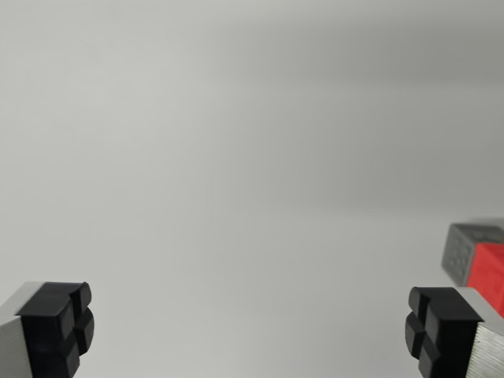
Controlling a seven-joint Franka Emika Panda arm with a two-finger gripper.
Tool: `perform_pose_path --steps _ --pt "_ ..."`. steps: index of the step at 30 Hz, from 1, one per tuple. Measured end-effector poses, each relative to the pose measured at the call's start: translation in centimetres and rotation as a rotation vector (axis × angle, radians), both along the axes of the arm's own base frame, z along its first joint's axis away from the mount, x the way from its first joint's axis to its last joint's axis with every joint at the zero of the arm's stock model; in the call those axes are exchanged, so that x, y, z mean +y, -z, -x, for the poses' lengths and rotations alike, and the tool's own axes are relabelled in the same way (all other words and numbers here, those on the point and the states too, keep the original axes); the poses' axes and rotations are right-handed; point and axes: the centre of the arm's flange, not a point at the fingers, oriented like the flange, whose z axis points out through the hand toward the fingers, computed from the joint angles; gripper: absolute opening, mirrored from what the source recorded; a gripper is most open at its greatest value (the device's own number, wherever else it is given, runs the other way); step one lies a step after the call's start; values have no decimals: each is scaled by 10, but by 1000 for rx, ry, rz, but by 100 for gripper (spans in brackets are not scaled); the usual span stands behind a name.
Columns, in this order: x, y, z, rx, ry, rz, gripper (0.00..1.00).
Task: Destack cube
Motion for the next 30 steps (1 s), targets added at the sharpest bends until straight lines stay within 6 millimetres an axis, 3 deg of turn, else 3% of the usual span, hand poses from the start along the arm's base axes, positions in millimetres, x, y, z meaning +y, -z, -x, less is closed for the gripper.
perform_pose_path --steps 30 --pt "-11 7 6 2 3 0 100"
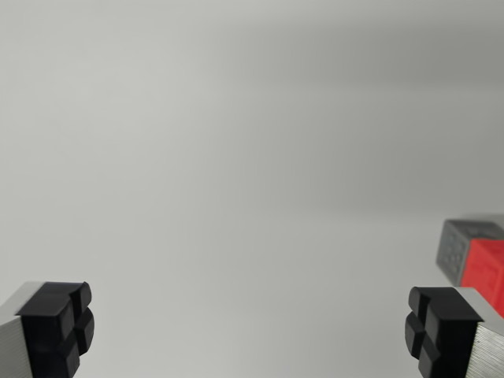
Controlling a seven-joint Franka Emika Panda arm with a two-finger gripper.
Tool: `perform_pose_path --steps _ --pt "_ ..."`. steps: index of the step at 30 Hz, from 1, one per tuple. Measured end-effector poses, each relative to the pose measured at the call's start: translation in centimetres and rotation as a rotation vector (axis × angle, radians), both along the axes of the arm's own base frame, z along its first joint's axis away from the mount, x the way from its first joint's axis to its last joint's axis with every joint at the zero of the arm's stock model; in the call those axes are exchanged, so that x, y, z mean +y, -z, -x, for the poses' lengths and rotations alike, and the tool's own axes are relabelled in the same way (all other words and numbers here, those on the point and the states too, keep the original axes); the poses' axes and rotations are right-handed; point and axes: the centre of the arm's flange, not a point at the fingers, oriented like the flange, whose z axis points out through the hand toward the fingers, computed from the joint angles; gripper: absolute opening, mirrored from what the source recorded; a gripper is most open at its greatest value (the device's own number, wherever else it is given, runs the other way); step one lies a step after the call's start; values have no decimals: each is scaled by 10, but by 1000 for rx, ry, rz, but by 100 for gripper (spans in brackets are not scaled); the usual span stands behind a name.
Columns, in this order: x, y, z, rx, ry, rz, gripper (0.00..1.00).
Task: Destack cube
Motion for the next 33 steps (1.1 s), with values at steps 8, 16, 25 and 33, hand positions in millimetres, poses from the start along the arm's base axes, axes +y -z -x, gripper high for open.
perform_pose_path --steps 8,16,25,33 --pt "-10 6 7 -1 2 0 100" --pt "-24 14 16 -4 4 0 100" --pt "-42 25 27 -7 7 0 100" --pt "-62 36 40 -11 11 0 100"
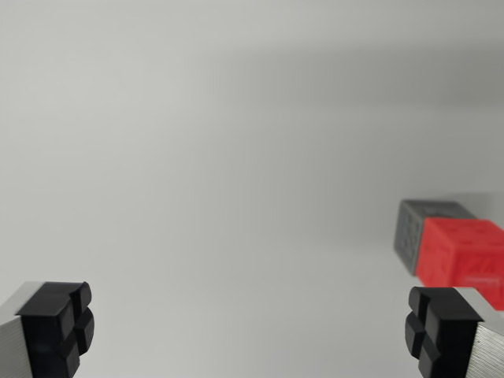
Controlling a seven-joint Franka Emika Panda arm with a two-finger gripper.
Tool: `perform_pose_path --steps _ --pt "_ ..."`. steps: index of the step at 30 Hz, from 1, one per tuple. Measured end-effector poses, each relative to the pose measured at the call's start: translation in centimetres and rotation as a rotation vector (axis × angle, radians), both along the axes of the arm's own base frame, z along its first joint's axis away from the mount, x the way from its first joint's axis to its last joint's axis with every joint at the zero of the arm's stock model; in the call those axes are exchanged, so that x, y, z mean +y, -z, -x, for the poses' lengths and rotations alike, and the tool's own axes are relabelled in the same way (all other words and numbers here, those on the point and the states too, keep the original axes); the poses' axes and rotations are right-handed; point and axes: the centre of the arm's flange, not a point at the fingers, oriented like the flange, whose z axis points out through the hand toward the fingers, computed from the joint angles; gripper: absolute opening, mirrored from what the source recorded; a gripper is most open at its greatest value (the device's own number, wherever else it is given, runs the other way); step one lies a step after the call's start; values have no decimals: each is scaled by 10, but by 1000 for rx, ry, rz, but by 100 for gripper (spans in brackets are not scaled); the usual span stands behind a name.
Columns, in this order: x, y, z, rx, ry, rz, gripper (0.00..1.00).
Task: Destack cube
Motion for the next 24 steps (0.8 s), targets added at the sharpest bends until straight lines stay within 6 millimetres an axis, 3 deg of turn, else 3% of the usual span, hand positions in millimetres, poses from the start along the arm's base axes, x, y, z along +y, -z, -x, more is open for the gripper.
perform_pose_path --steps 24 --pt "-66 38 42 -13 10 1 100"
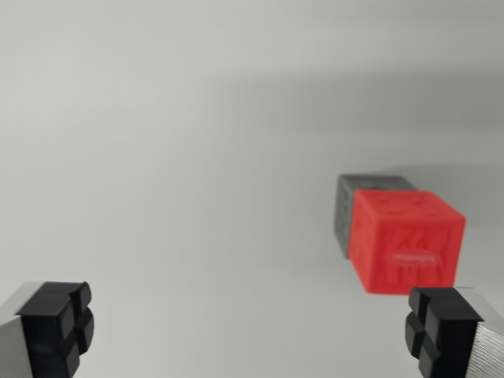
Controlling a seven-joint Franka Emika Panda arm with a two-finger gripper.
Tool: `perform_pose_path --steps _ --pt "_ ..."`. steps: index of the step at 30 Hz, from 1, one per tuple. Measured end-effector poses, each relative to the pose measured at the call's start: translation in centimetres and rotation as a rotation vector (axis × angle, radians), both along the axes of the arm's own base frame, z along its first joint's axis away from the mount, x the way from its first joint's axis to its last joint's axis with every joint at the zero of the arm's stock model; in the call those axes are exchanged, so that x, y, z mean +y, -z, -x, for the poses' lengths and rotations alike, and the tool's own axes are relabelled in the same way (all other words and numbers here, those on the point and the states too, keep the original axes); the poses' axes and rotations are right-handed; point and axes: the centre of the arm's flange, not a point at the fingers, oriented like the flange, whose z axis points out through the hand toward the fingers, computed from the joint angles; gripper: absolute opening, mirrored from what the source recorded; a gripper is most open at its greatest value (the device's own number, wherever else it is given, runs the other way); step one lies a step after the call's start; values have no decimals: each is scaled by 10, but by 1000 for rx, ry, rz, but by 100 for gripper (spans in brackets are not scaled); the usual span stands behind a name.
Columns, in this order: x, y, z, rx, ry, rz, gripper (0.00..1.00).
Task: Destack cube
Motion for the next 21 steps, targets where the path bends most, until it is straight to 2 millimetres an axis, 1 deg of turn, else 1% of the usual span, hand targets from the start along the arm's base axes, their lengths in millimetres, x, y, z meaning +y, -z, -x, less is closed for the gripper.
perform_pose_path --steps 21 --pt "-66 37 43 -13 6 6 100"
